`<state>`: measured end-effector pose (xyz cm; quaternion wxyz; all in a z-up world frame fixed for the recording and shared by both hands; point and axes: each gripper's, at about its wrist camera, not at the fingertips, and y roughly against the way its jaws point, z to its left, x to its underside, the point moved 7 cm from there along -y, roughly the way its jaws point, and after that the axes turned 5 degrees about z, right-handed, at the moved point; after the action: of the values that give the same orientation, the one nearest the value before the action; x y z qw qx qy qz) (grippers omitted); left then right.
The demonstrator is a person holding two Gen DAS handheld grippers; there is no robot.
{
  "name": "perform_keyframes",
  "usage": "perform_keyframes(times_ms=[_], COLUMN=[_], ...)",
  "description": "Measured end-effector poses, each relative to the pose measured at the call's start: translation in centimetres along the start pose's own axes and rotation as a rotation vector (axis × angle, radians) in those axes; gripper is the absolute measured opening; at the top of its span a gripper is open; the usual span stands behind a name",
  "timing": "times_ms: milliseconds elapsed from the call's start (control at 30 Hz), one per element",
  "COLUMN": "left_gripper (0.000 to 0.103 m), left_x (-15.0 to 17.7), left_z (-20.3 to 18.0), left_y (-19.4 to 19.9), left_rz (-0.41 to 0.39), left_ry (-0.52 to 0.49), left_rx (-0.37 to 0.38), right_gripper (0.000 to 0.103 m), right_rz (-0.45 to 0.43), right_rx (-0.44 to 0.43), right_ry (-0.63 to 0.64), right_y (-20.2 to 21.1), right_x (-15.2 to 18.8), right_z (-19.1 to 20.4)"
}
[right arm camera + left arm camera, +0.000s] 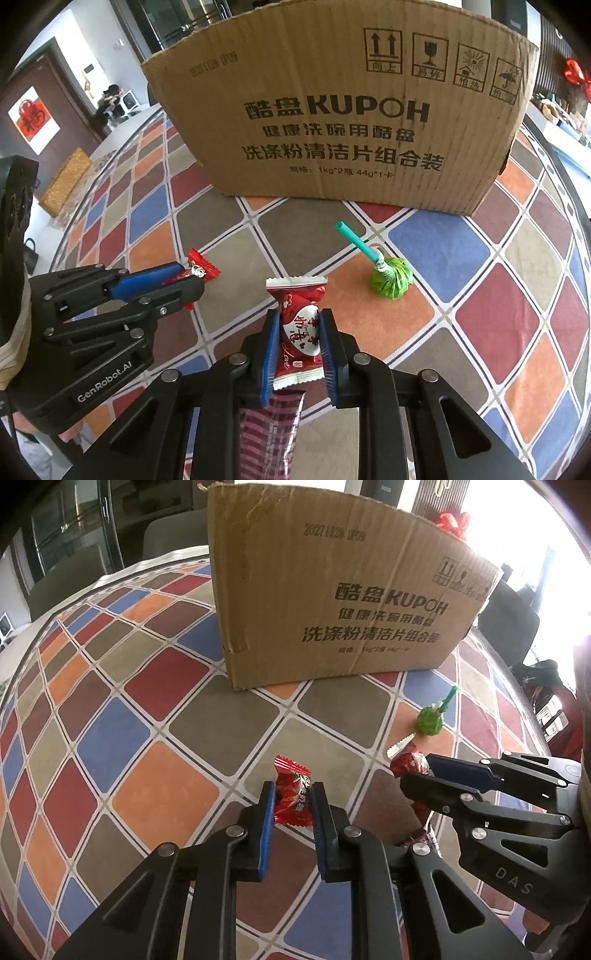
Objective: Organize snacks
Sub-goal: 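Carry both candies over the box and open both tools to drop them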
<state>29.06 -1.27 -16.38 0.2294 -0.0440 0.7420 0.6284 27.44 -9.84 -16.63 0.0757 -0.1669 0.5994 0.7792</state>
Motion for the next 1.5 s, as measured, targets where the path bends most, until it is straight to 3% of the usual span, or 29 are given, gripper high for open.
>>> perform_keyframes(times_ms=[300,767,1133,1500], left_gripper=[0.019,0.019,0.019,0.019], left_x=[0.1,-1.9,-5.1,-8.8], left_z=[-0.4,-1.6,-2.5,-2.4], left_y=[2.4,9.2,14.0,16.4], left_rz=[-0.053,-0.224,-0.359,-0.434], left_ry=[0.027,0.012,-0.024,-0.040], left_rx=[0.012,0.017,0.001,-0.023], right_gripper=[0.023,0.023,0.023,0.023], right_rz=[-0.037,-0.163,-0.292,-0.393], right_rx=[-0.026,-0.070,-0.075,-0.051], right_ry=[0.016,0.035,0.045,0.054], right_y=[2.2,8.2,13.5,16.8], right_x=[0.2,-1.0,-3.6,-7.4], right_z=[0.5,1.5,1.2,0.9])
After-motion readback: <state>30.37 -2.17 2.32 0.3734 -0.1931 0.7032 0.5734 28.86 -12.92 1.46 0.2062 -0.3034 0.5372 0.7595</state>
